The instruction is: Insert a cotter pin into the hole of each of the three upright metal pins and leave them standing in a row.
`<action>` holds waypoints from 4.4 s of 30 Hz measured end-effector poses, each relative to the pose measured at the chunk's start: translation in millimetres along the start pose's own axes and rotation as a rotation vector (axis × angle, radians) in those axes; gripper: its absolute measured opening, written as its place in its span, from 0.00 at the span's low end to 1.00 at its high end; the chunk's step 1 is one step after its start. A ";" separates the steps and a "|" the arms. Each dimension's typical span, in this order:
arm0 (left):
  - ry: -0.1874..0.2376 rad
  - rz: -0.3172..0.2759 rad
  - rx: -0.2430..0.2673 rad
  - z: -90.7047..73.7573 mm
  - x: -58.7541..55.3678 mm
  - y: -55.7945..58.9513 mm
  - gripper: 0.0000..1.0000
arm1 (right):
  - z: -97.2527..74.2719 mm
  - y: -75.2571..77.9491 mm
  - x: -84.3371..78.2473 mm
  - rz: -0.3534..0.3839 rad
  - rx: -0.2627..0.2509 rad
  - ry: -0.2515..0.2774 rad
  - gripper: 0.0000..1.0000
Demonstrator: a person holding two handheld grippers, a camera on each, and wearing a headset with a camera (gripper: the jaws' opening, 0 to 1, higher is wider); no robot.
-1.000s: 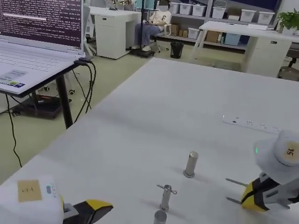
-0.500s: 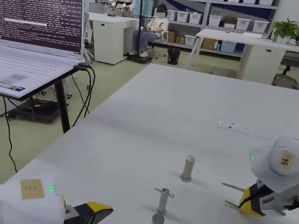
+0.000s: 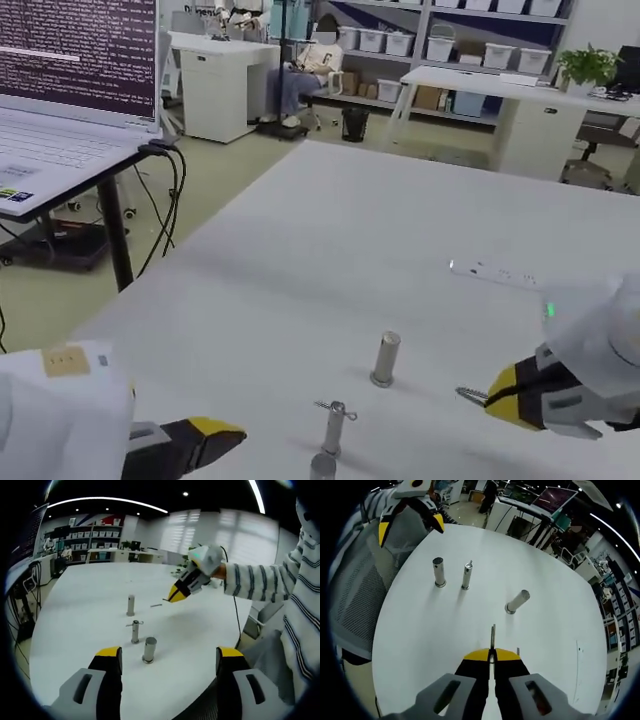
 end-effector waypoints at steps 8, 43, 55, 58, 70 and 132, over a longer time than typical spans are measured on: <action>0.053 -0.069 -0.027 10.4 18.4 -6.4 0.66 | -19.2 -18.5 15.9 -0.028 -0.078 0.088 0.00; 0.132 -0.281 -0.198 53.1 59.9 3.7 0.18 | -35.9 -87.9 78.6 -0.215 -0.150 0.281 0.00; 0.105 -0.280 -0.209 57.0 53.2 8.8 0.06 | -35.6 -93.4 80.8 -0.238 -0.155 0.273 0.00; 0.100 -0.278 -0.212 57.8 51.6 9.8 0.01 | -35.0 -95.2 80.2 -0.238 -0.153 0.272 0.00; 0.114 -0.339 -0.241 55.8 53.5 12.5 0.00 | -41.0 -97.4 78.9 -0.219 -0.153 0.285 0.00; 0.029 0.397 -0.379 36.0 31.2 33.5 0.00 | -27.5 -126.0 63.5 0.303 0.283 0.347 0.00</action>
Point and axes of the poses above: the centre of the closed fingertips' face, and the gripper's own axes: z roughly forward along the fingers, y roughly to its right, x roughly out of its top, the point moved 3 cm from there along -z, roughly backward along the fingers, and after that the axes turned 13 degrees about z, right-handed, at the moved point
